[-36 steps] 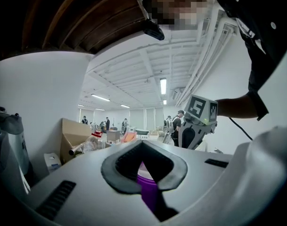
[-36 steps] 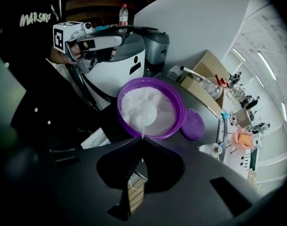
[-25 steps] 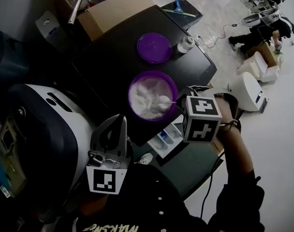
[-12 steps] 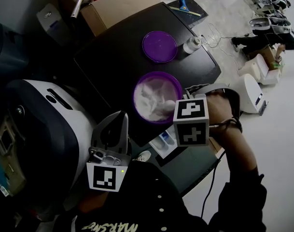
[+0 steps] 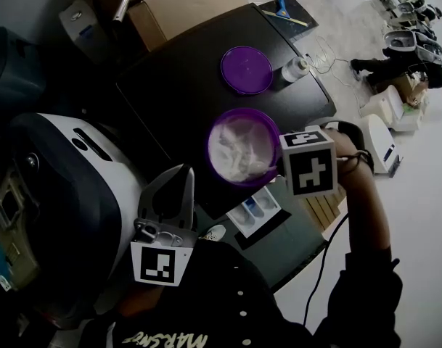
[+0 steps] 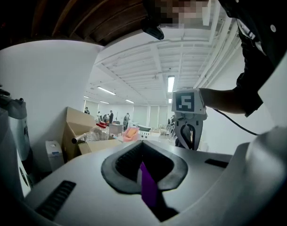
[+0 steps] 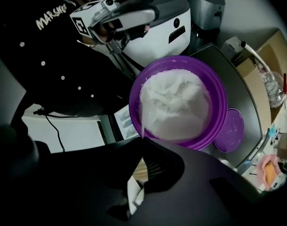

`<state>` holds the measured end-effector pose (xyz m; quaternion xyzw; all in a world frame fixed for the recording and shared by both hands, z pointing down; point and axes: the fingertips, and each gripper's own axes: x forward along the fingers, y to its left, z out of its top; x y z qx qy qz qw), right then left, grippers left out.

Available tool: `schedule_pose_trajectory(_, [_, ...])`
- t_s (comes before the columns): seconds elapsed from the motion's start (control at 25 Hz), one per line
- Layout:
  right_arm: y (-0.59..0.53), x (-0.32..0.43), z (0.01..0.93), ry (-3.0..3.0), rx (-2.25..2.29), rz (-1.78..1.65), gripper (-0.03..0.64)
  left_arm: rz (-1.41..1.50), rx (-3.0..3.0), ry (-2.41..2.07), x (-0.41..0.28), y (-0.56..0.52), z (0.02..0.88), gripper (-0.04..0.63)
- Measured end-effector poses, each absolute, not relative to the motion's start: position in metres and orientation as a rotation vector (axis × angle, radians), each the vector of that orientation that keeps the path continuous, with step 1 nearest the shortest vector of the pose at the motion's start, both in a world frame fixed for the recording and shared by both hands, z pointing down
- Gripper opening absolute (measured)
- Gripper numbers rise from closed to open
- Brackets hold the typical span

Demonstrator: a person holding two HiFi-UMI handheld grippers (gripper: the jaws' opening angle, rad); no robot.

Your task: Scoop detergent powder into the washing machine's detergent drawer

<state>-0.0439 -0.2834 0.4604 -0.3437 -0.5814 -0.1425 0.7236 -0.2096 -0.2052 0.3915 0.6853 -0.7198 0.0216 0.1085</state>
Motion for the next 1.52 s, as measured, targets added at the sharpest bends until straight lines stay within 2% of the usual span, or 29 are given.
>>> schedule_pose_trajectory(0.84, [-0.269,-0.051,0.456,-1.927,-0.644,0.346,0.032,0.05,2.063,-2.107,-0.193,-0.206,0.374,0.014])
schedule_pose_trajectory(1.52, [-0.253,-0.073,0.41,-2.488,-0.317,1.306,0.032,0.057,2.121,-2.112,-0.181,-0.203,0.356,0.014])
